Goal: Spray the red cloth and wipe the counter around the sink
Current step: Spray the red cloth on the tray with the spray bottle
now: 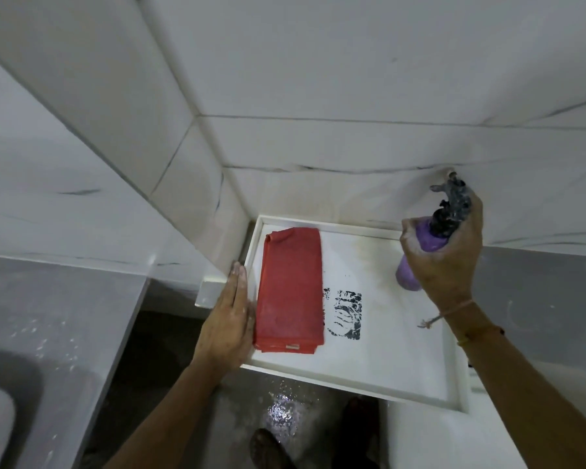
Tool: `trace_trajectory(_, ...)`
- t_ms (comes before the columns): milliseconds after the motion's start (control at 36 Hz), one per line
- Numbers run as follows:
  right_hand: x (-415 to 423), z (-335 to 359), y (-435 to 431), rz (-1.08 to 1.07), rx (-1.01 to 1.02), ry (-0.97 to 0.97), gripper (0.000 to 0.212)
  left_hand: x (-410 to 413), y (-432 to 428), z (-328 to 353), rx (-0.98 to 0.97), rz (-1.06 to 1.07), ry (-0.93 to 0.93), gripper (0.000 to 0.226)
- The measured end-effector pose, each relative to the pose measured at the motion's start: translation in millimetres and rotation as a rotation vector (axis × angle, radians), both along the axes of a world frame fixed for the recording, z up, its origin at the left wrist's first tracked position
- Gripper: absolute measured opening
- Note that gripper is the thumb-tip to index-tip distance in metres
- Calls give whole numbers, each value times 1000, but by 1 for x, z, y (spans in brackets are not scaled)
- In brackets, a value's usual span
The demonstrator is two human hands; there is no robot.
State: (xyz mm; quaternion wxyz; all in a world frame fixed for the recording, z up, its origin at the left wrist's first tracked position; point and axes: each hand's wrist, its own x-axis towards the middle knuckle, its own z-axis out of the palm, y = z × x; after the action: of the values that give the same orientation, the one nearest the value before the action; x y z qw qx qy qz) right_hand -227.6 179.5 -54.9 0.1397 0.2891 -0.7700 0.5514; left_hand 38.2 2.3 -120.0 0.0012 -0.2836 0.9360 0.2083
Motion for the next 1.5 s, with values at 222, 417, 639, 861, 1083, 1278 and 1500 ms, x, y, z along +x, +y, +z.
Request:
trace_trajectory(222,12,16,-3,40,69,-47,48,0,0,-5,3,24,7,66)
trace_trajectory(417,80,64,18,217,86,-210,36,1,-1,-8,4,42,26,64)
trace_trajectory(639,157,48,16,413,173,-541,35,1,-1,-8,39,19,51,64)
trace_trajectory(861,177,26,12,387,248,-980,33,1,1,-3,52,43,60,62)
trace_trajectory(1083,181,25,3,297,344,-988,24,1,1,-5,40,62,18,64)
trace_trajectory(1278,176,21,4,307,339,-1072,21,0,2,-1,61,53,-15,65)
trace_trajectory(1500,171,14,11,225,418,-1064,22,1,1,-4,55,56,-8,65)
